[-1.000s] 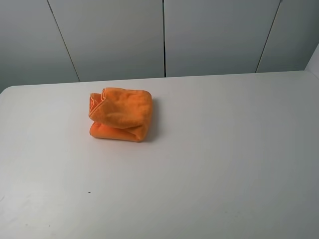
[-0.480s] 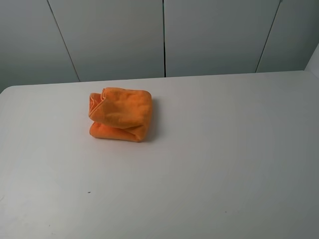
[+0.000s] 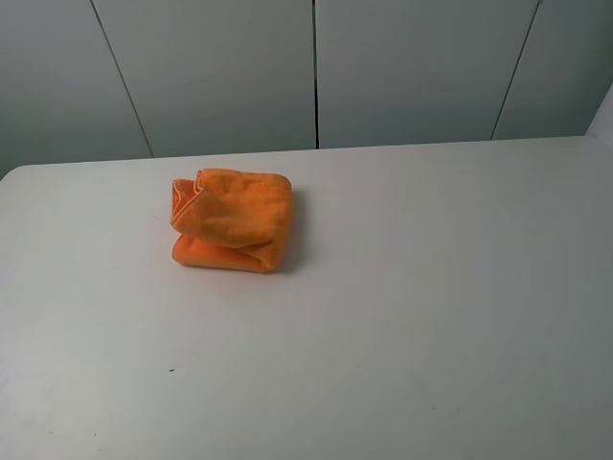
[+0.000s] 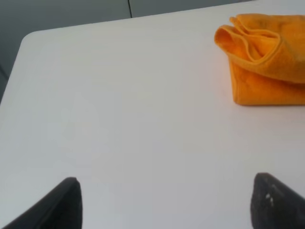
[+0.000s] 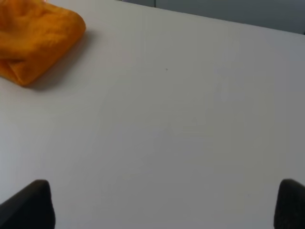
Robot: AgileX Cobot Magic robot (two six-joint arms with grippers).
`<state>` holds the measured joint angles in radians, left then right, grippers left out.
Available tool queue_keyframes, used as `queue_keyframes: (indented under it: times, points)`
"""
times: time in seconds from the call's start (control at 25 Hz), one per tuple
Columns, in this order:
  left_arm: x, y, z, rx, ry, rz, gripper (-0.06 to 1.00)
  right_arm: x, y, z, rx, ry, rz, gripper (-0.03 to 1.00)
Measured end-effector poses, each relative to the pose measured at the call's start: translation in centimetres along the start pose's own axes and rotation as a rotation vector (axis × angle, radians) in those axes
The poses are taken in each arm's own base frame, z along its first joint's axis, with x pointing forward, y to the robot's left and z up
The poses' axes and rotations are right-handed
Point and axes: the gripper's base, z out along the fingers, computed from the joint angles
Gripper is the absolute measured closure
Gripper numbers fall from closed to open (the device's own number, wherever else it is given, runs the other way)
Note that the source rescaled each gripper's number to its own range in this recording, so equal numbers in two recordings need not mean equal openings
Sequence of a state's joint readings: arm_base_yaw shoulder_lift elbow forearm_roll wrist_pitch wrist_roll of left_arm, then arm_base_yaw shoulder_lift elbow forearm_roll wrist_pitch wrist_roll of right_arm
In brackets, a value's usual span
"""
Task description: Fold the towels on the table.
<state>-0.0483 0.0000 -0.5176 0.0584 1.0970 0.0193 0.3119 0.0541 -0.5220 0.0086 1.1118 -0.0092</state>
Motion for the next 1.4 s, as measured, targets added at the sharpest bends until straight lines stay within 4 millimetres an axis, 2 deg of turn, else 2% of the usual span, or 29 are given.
queue_keyframes:
  times: [0.8,1.2,1.4]
  points:
    - [0.03,-0.05,0.13,-0.001,-0.002,-0.013,0.03,0.46,-0.14,-0.45,0.027,-0.055,0.014,-0.03]
    - [0.03,-0.05,0.13,-0.001,-0.002,-0.013,0.03,0.41,0.25,-0.39,0.314,-0.057,0.198,-0.03]
    - [0.03,-0.05,0.13,-0.001,-0.002,-0.013,0.03,0.39,0.35,-0.35,0.376,-0.059,0.24,-0.03]
